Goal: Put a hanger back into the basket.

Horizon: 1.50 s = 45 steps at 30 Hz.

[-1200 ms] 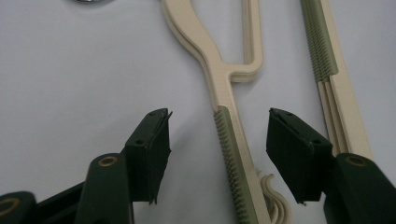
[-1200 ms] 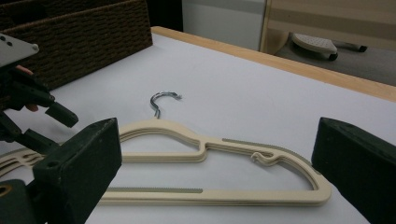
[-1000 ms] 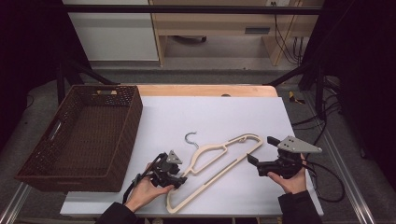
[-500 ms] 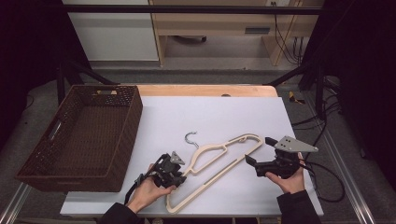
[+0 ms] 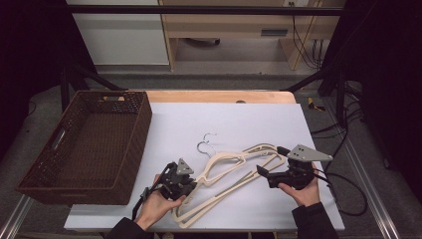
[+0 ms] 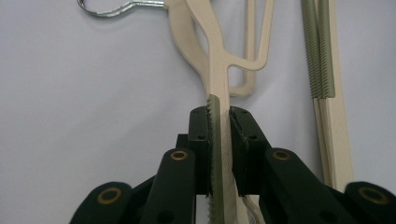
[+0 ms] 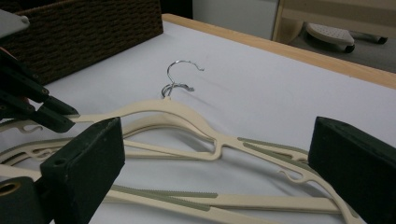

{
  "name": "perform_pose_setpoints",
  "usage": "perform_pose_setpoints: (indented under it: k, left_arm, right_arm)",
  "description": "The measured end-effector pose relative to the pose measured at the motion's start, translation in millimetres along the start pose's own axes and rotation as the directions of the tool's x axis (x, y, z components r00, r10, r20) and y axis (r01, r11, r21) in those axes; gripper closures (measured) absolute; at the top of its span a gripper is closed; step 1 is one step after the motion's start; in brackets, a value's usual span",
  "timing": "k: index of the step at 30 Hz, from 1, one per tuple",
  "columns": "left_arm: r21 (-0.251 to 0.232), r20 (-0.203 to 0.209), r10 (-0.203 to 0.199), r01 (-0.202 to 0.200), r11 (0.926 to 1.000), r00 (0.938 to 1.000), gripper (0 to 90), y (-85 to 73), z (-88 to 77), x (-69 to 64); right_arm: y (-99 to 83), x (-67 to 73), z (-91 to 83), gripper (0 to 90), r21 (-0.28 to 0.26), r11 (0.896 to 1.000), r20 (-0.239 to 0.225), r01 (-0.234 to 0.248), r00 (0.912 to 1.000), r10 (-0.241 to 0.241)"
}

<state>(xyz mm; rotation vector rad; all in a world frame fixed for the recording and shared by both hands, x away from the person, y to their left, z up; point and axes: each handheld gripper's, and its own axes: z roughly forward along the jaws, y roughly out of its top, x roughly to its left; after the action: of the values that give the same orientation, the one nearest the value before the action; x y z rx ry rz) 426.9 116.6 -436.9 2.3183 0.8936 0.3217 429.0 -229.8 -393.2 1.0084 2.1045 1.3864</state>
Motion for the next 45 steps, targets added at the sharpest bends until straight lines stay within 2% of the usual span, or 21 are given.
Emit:
perform_pose_setpoints:
  k: [7,8,9,13,16,19,25,26,27,31,33,36,40,45]
  left_arm:
    - [-0.034,-0.039,0.045,-0.046,0.9983,0.9982,79.5,-0.2,-8.5,-8.4]
    - [-0.034,-0.039,0.045,-0.046,0.9983,0.9982,79.4,-0.2,-8.5,-8.4]
    - [-0.038,-0.048,0.046,-0.048,0.9981,0.9978,79.4,-0.3,-9.6,-10.3]
    - [-0.039,-0.053,0.047,-0.049,0.9981,0.9975,79.4,-0.6,-10.4,-11.7]
    - [-0.042,-0.056,0.047,-0.049,0.9979,0.9973,79.4,-1.1,-10.6,-12.6]
    - [-0.049,-0.061,0.043,-0.046,0.9977,0.9972,79.4,-2.0,-9.2,-13.2]
    - [-0.040,-0.059,0.041,-0.044,0.9983,0.9974,79.4,-2.0,-9.4,-13.0]
    - [-0.038,-0.059,0.041,-0.044,0.9983,0.9974,79.4,-2.0,-9.2,-13.0]
    - [-0.038,-0.060,0.042,-0.044,0.9983,0.9973,79.4,-2.1,-9.1,-13.0]
    - [-0.033,-0.061,0.046,-0.048,0.9983,0.9970,79.4,-2.1,-9.4,-13.0]
    - [-0.037,-0.061,0.041,-0.043,0.9984,0.9973,79.4,-2.1,-9.4,-13.6]
    - [-0.037,-0.064,0.042,-0.045,0.9983,0.9971,79.4,-2.2,-9.5,-14.1]
    - [-0.039,-0.050,0.039,-0.041,0.9984,0.9980,79.4,-2.6,-9.1,-15.0]
    - [-0.036,-0.066,0.042,-0.045,0.9983,0.9969,79.4,-2.8,-9.2,-15.1]
  right_arm:
    - [6.9,15.1,29.2,8.8,0.045,0.999,-0.033,0.002,0.9995,-0.001]
    - [6.9,15.1,29.2,8.8,0.045,0.999,-0.033,0.002,0.9995,-0.001]
    - [13.4,21.0,41.0,11.9,0.049,0.999,-0.045,0.000,0.9990,0.002]
    - [21.4,27.9,57.5,14.6,0.063,0.998,-0.057,-0.001,0.9983,0.005]
    - [26.2,29.5,68.1,18.7,0.062,0.998,-0.060,-0.002,0.9982,0.005]
    - [30.4,29.0,78.8,23.0,0.066,0.997,-0.067,-0.033,0.9970,0.038]
    - [34.7,30.3,95.7,29.9,0.074,0.996,-0.076,-0.049,0.9956,0.055]
    - [34.8,30.0,99.9,32.5,0.079,0.995,-0.074,-0.064,0.9948,0.069]
    - [34.5,30.9,106.6,34.7,0.097,0.993,-0.053,-0.067,0.9959,0.073]
    - [33.3,34.1,123.7,38.6,0.136,0.990,-0.043,-0.033,0.9983,0.039]
    - [32.0,34.8,131.8,42.3,0.145,0.989,-0.058,-0.043,0.9970,0.052]
    - [29.6,34.5,141.0,47.5,0.163,0.984,-0.046,-0.067,0.9961,0.075]
    - [27.1,34.4,151.1,54.1,0.185,0.981,-0.055,-0.060,0.9960,0.071]
    - [23.7,36.7,160.4,65.2,0.196,0.978,-0.054,-0.068,0.9953,0.080]
